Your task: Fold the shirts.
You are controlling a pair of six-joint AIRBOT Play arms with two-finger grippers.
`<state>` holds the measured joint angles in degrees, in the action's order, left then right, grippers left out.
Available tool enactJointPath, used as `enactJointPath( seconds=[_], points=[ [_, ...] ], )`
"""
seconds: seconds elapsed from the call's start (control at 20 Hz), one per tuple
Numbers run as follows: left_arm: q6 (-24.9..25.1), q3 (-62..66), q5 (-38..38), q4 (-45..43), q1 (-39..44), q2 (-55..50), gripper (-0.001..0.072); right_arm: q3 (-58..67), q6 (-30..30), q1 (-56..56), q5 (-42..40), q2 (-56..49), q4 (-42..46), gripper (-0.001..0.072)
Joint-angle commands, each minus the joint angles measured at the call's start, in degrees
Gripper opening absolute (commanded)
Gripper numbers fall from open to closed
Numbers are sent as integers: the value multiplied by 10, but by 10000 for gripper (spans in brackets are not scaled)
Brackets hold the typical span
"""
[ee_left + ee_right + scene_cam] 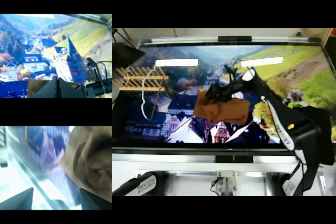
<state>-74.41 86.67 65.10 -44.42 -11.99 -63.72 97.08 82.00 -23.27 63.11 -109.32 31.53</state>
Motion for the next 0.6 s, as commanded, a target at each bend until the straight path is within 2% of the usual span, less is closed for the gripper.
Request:
enactJointPath(
  seconds=[0.0,0.1,0.3,0.35,0.4,0.55],
  points=[
    [-7,-7,52,-37,-19,32,32,1,-6,20,1,-12,-25,672],
    [-7,-26,49,-37,-19,32,32,1,10,75,85,21,63,672],
    [-6,-74,45,-37,-16,31,33,-1,105,172,263,69,445,672],
    [-3,-85,45,-36,-13,31,33,-15,111,191,279,69,459,672],
    [4,-93,44,-37,-8,31,33,-38,116,205,273,68,430,672],
    [5,-112,37,-37,7,31,33,-125,107,201,183,65,317,672]
  ],
)
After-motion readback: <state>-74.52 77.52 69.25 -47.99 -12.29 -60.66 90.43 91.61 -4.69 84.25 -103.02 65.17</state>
